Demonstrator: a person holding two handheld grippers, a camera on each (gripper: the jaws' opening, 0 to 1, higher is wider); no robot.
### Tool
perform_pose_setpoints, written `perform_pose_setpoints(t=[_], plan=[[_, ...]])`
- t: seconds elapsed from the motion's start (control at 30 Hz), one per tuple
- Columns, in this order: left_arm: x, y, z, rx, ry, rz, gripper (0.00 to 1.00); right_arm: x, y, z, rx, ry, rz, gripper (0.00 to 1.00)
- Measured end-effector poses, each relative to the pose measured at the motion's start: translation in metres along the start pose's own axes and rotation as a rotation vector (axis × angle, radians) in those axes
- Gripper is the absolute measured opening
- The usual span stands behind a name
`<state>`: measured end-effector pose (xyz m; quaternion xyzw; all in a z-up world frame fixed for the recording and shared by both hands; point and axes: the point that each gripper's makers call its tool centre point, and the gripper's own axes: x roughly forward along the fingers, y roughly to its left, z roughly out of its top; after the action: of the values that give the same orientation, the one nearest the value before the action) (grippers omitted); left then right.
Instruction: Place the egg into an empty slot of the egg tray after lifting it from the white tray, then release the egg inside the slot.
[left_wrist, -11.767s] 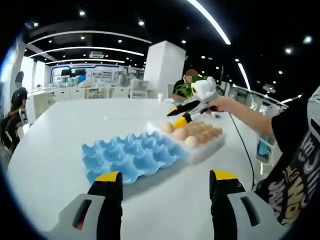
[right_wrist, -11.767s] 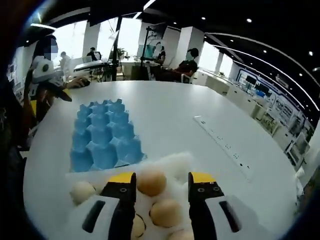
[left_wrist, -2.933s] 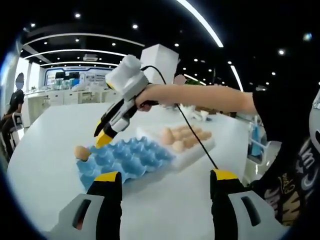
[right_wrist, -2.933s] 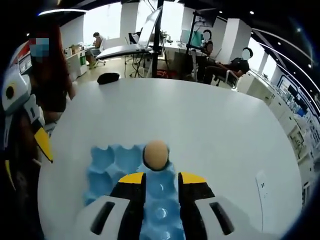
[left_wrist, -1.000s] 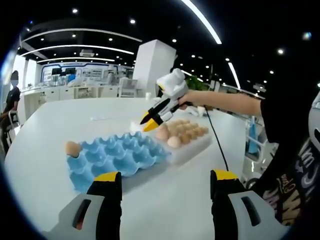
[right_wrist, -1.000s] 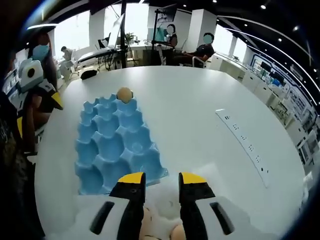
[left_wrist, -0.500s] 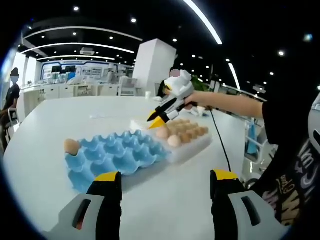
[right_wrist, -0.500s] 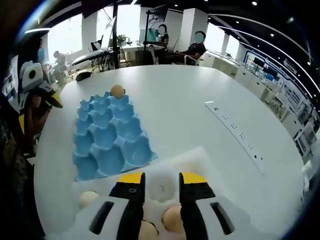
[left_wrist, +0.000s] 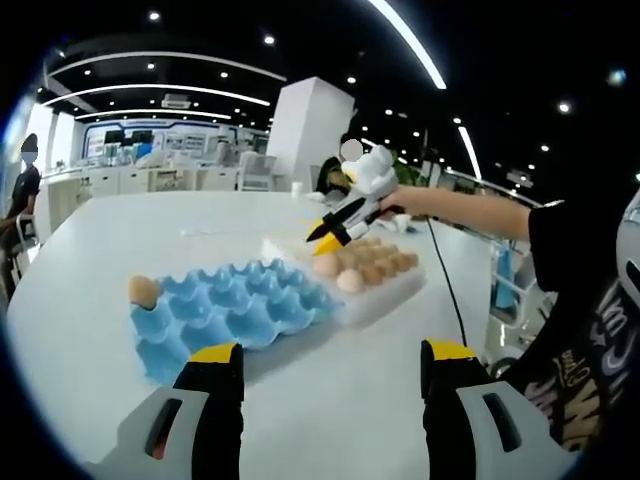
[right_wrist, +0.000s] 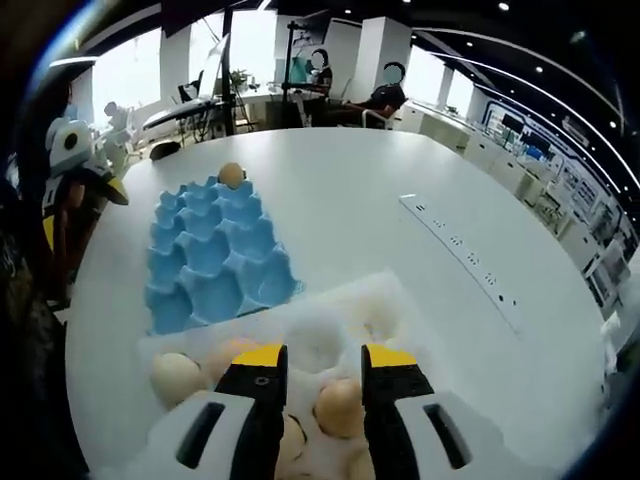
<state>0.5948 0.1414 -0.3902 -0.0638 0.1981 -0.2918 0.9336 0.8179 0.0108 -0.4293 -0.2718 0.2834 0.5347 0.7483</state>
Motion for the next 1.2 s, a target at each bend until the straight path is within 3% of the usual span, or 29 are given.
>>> perform_pose_setpoints(t=[0.63, 0.93, 1.2], plan=[[0.005, 0.001, 0.003, -0.001, 0.004, -0.009, 0.73, -0.014, -0.023, -0.017, 0.004, 0.04, -0.034, 0.3], [-0.001, 0.005, 0.008, -0.005, -0.014, -0.004, 0.73, -0.008, -0.016, -0.022, -0.02, 0.075, 0.043, 0.28], [-0.003, 0.009, 0.009, -0.01, -0.022, 0.0, 0.73, -0.006, -0.017, -0.023, 0.059, 0.065, 0.08, 0.27]])
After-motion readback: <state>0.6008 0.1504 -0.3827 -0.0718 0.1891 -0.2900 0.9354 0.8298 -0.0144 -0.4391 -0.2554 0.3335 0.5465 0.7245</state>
